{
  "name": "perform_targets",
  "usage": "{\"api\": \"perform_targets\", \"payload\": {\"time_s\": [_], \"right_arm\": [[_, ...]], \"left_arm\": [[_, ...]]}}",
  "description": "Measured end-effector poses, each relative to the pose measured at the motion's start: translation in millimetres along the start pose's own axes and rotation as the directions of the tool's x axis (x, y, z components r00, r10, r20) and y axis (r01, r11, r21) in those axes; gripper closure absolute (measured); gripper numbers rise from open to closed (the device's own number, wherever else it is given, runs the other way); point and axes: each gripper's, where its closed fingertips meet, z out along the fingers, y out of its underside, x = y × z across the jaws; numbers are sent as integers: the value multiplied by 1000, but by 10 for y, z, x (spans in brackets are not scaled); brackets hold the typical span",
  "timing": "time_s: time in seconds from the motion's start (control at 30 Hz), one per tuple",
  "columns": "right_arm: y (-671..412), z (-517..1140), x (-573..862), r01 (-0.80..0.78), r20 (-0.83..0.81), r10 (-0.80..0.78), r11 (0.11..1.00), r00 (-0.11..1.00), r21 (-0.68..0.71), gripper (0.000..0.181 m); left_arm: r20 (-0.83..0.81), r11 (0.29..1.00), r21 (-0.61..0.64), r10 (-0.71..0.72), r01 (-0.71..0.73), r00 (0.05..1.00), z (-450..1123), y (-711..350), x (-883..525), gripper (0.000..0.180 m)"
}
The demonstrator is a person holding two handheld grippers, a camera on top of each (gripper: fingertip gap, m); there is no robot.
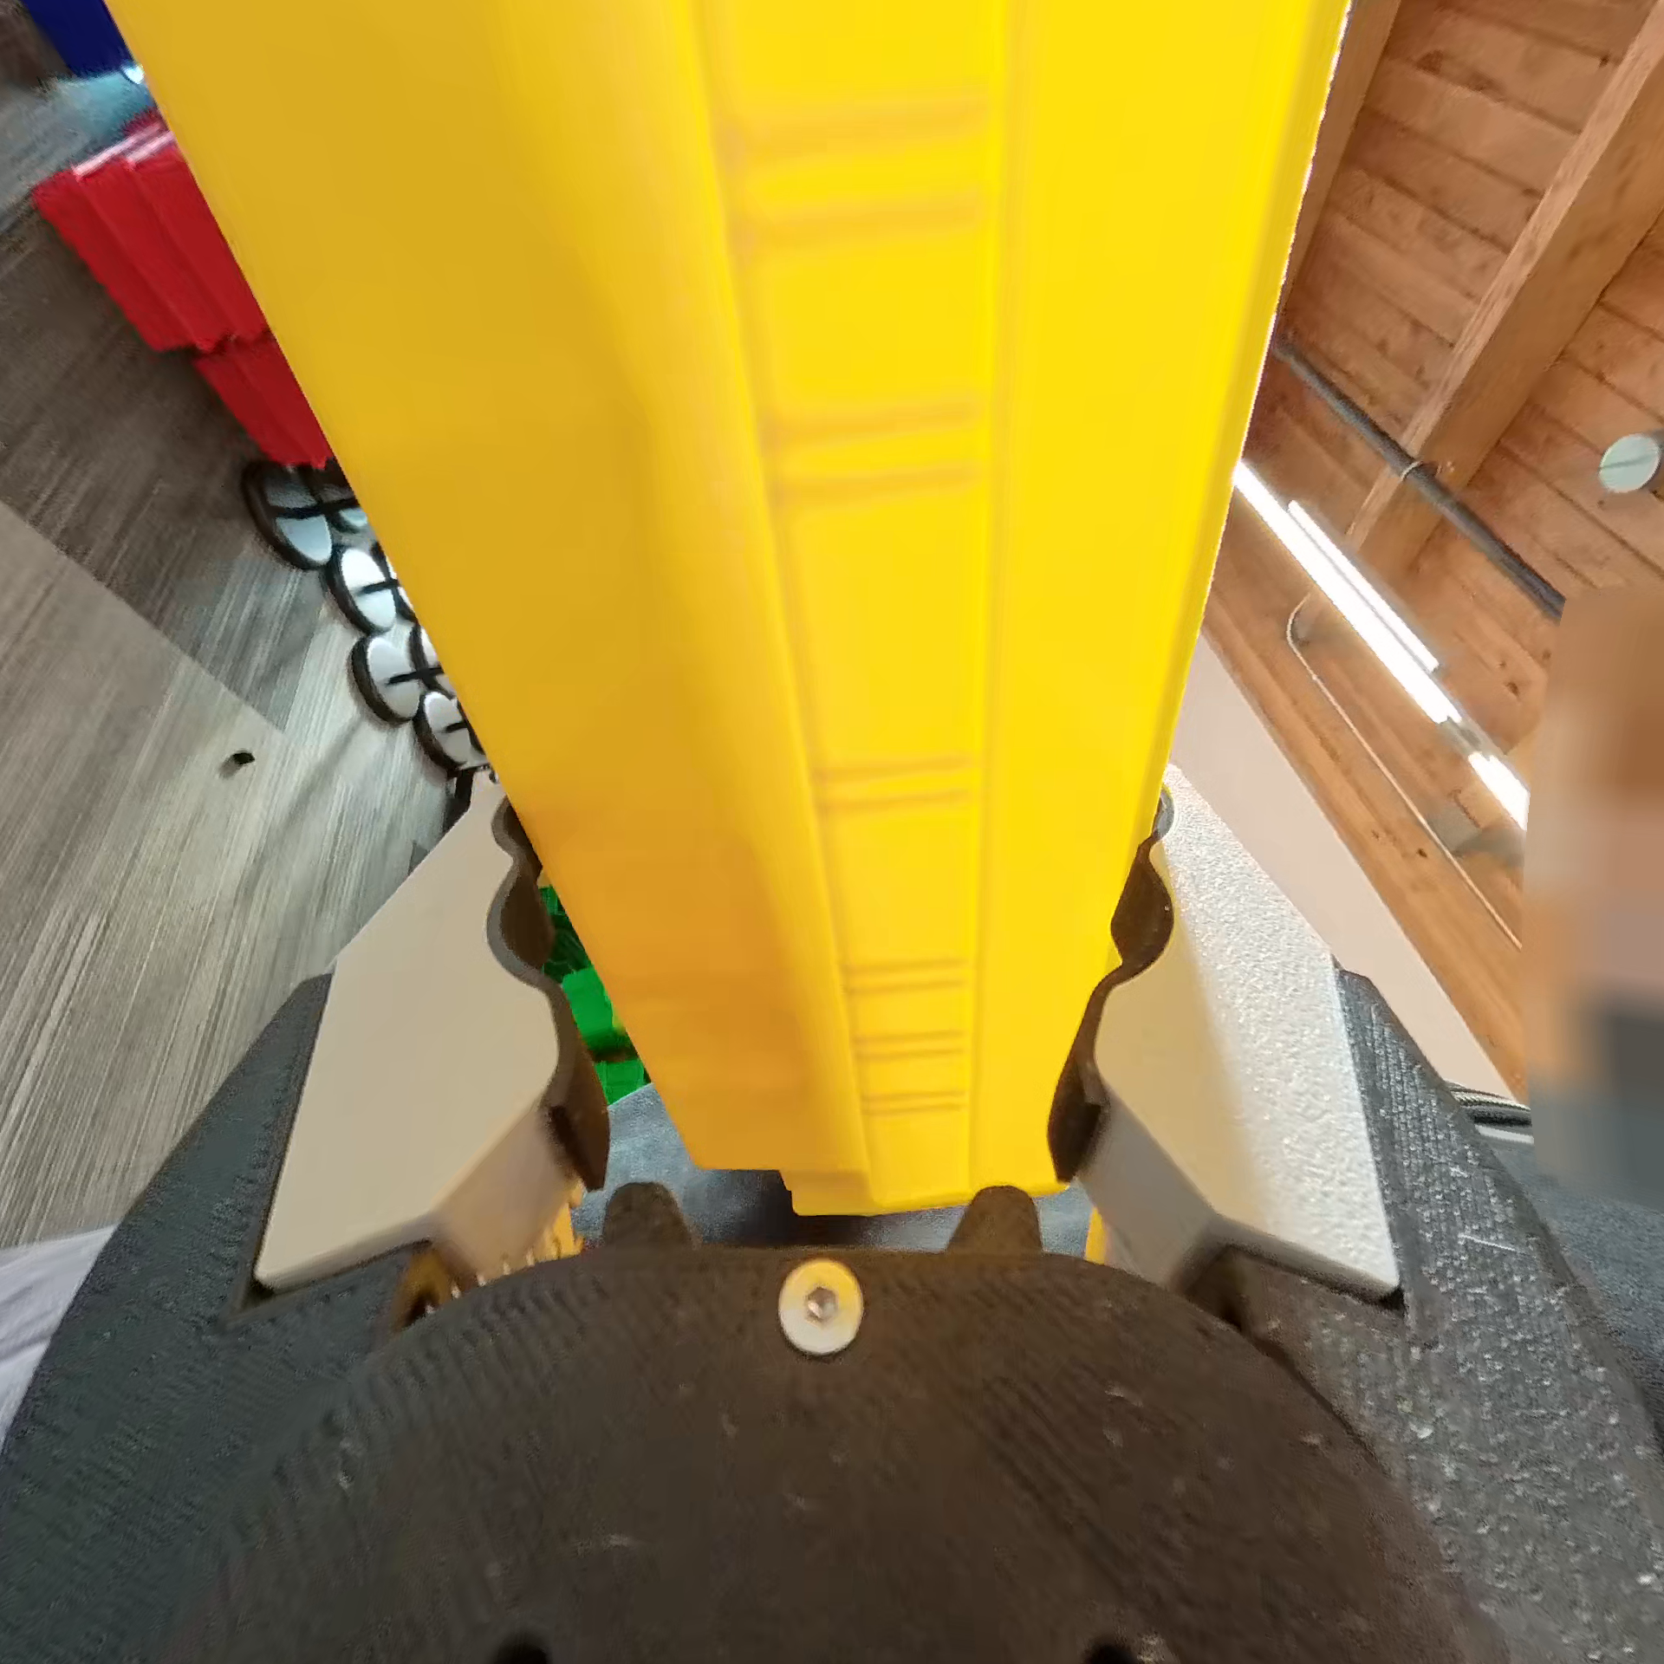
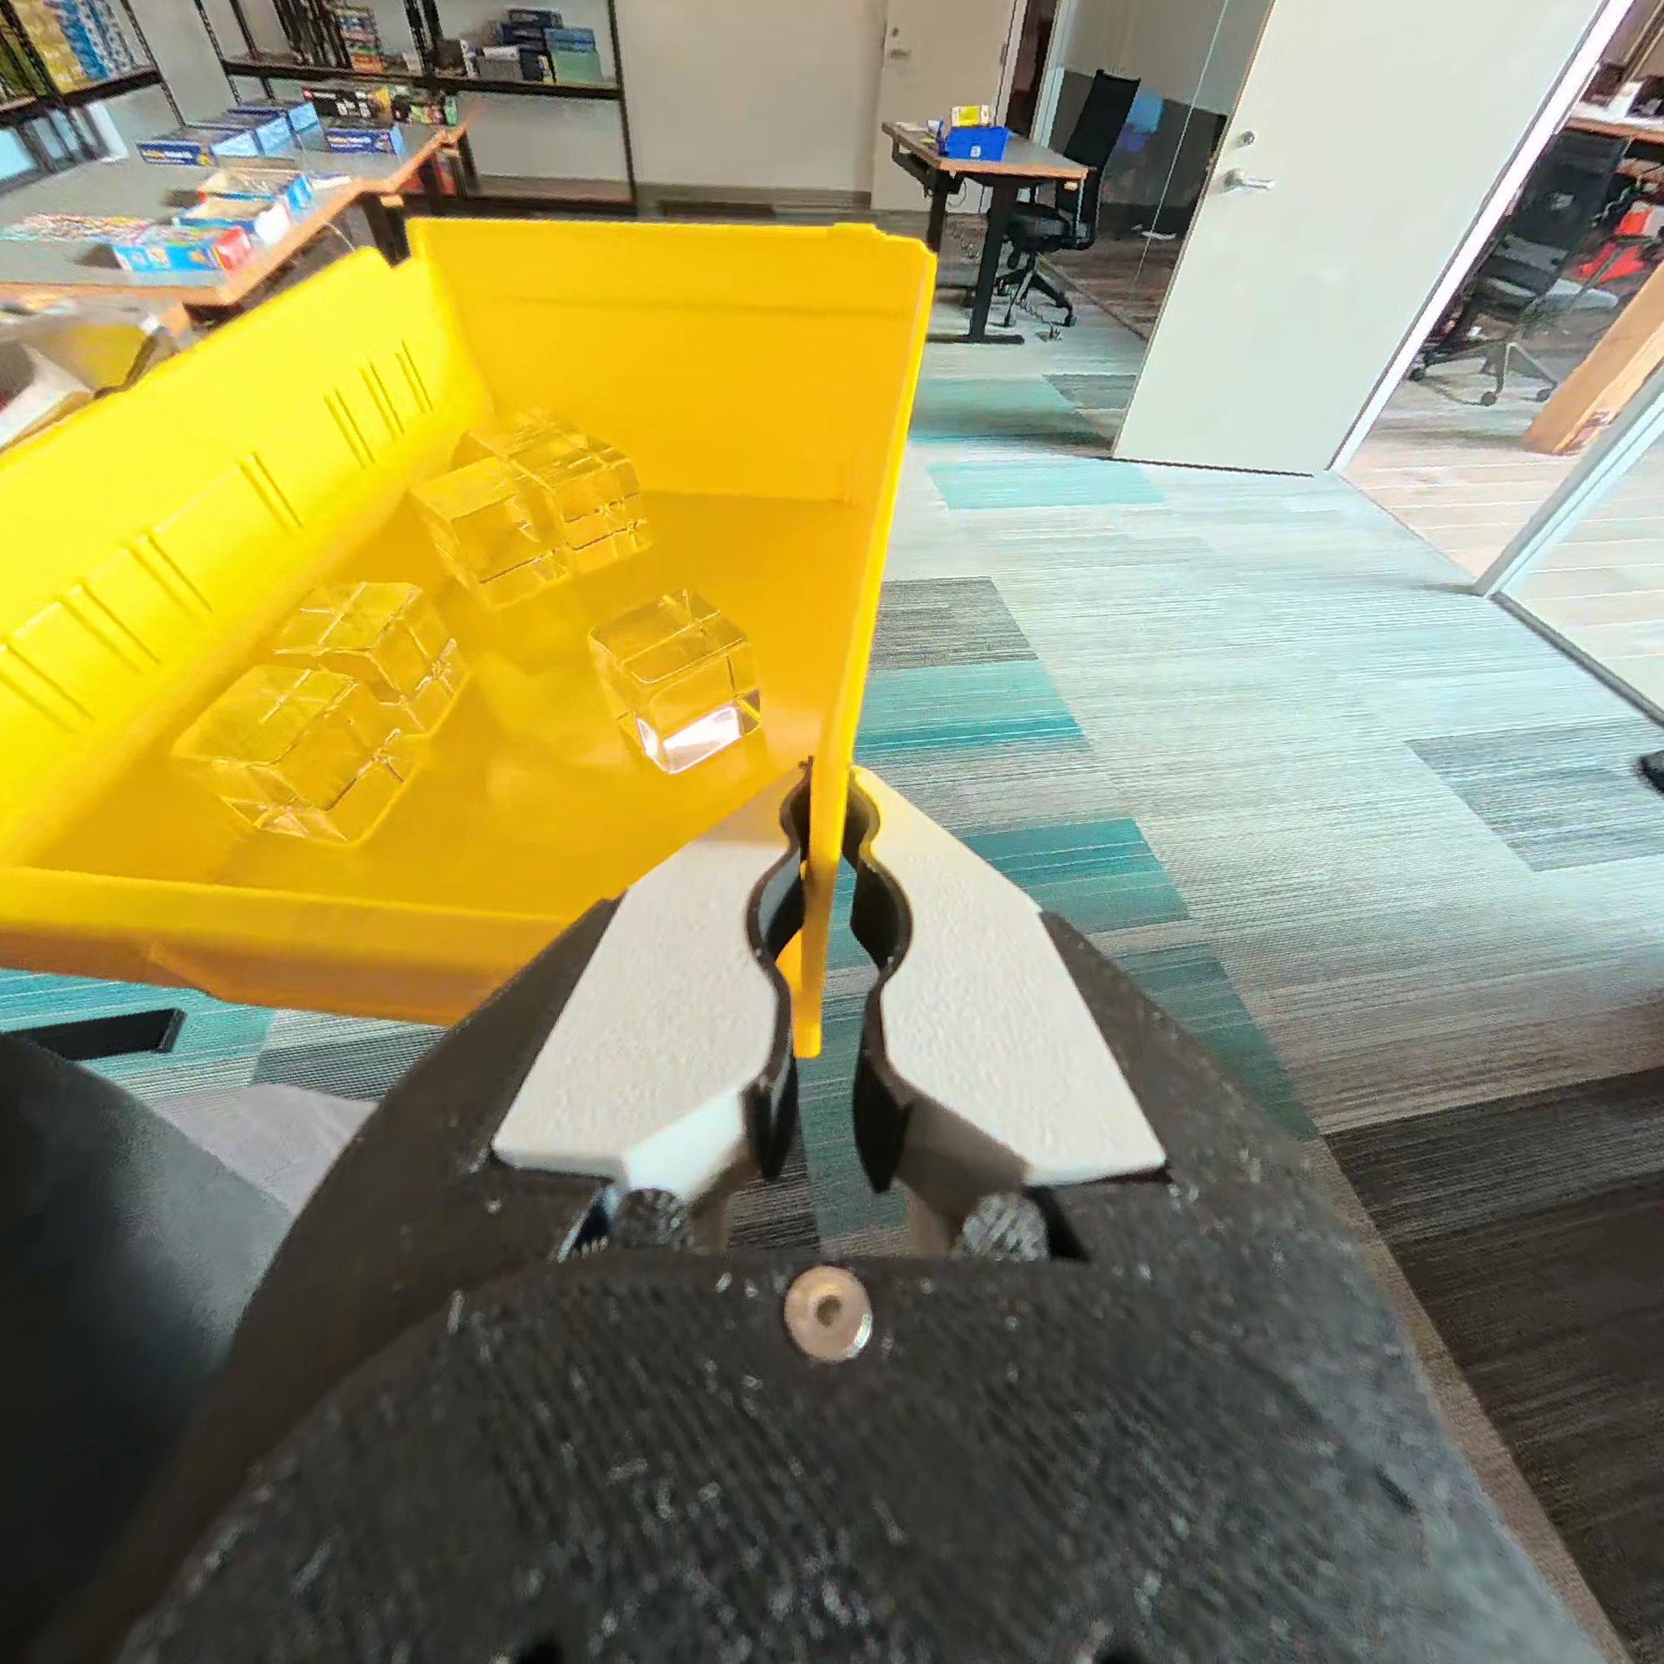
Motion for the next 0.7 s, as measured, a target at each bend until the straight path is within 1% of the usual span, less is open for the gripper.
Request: {"api": "perform_targets", "payload": {"time_s": [0.2, 0.3, 0.43, 0.53, 0.6, 0.7], "right_arm": [[-232, 1558, 1391, 60, 32, -59, 997, 998, -38, 179], [-196, 2460, 2060, 120, -7, -121, 989, 993, -87, 180], [-453, 3629, 2941, 33, -11, -34, 996, 999, -84, 179], [-792, 4422, 3652, 73, -49, -77, 993, 996, -89, 179], [-1058, 4953, 4196, 45, -58, -49, 997, 997, -67, 179], [-1307, 5735, 4977, 43, -70, -44, 999, 997, -16, 178]], "left_arm": [[-35, 999, 28, -30, 31, 999, 929, -1658, -681, 51], [-12, 999, 11, -44, 45, 999, 1407, -2640, -1178, 51], [-42, 995, -5, -97, 97, 994, 1967, -4047, -1564, 51], [-28, 996, -50, -78, 77, 997, 2509, -5177, -1650, 51], [-23, 994, -93, -64, 62, 998, 2869, -5829, -1633, 51], [-11, 986, -164, -6, 4, 1000, 3440, -6794, -1774, 51]]}}
